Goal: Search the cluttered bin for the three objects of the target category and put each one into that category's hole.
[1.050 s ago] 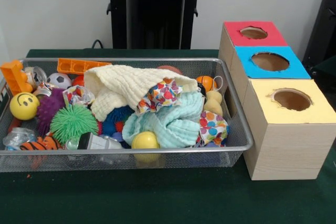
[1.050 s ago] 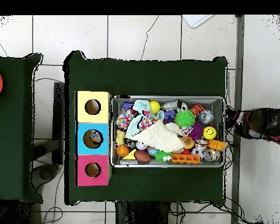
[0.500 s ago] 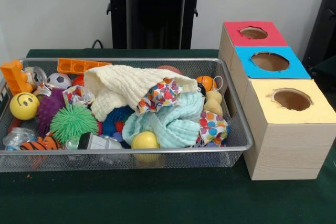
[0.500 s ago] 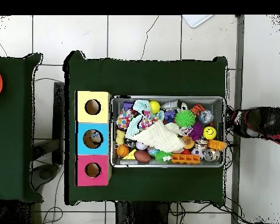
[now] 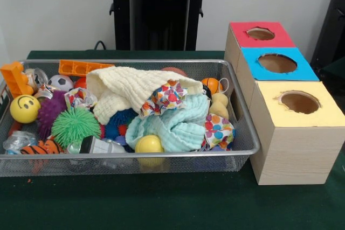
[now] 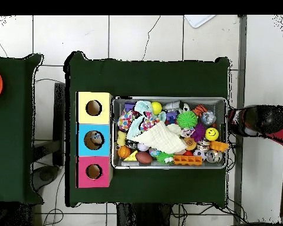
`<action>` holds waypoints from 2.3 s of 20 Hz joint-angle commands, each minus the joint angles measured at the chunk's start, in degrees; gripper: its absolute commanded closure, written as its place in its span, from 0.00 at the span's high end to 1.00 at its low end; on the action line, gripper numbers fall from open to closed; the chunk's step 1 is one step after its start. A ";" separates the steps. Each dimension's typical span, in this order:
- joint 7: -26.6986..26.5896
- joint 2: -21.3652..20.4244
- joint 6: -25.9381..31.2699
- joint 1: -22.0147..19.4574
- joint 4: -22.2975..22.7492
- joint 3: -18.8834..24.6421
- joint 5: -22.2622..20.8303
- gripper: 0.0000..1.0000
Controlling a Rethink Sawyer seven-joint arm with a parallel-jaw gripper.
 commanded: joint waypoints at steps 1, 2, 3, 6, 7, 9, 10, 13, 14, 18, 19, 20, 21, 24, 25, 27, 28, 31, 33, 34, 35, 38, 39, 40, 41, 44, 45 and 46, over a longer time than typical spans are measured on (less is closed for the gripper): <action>3.01 0.53 -1.72 1.96 7.21 -0.98 -0.21 1.00; 3.81 0.50 -1.90 2.36 7.42 -1.11 -0.04 1.00; 4.27 0.55 -2.09 2.57 7.59 -1.20 0.04 1.00; 6.45 0.56 -2.60 3.85 7.91 -1.73 0.38 1.00; 7.06 0.46 -2.79 4.25 8.11 -1.90 0.50 1.00; 8.73 0.35 -2.94 5.40 8.29 -2.40 0.87 1.00; 9.95 0.26 -3.22 6.13 8.51 -2.67 1.18 1.00; 12.93 0.17 -3.87 8.53 9.03 -3.75 1.86 1.00; 14.28 0.24 -4.01 9.62 9.02 -4.31 2.10 1.00; 18.80 0.08 -4.64 13.53 9.42 -6.28 3.58 1.00; 19.64 0.07 -4.83 14.44 9.50 -6.76 3.99 1.00; 21.05 0.04 -4.93 15.76 9.63 -7.48 4.64 1.00; 21.67 0.04 -5.10 16.44 9.62 -7.86 5.08 1.00; 24.50 0.20 -6.17 19.67 10.08 -9.49 6.68 1.00; 24.82 0.21 -6.45 20.22 10.26 -9.96 7.13 1.00; 25.07 0.35 -7.23 20.94 10.51 -10.61 7.96 1.00; 24.67 0.33 -7.63 20.81 10.71 -10.90 8.29 1.00; 19.92 0.23 -7.41 17.55 10.36 -10.98 8.58 1.00; 16.86 -0.11 -6.93 15.80 10.33 -10.96 8.16 1.00; 15.60 -0.25 -6.93 15.13 10.40 -10.95 7.94 1.00; 14.62 -0.24 -6.95 14.51 10.34 -10.86 7.83 1.00; 10.41 -0.31 -7.11 11.63 10.31 -9.76 7.14 1.00; 9.65 -0.67 -6.92 11.05 10.68 -9.53 6.99 1.00; 8.27 -1.09 -6.65 10.05 10.97 -9.09 6.80 1.00; 7.54 -1.31 -6.65 9.36 11.27 -8.79 6.60 1.00; 3.89 -1.29 -5.28 6.47 10.47 -7.50 5.88 1.00; 3.28 -1.19 -4.99 5.98 10.15 -7.24 5.66 1.00; 2.14 -1.12 -4.69 5.04 9.89 -6.89 5.24 1.00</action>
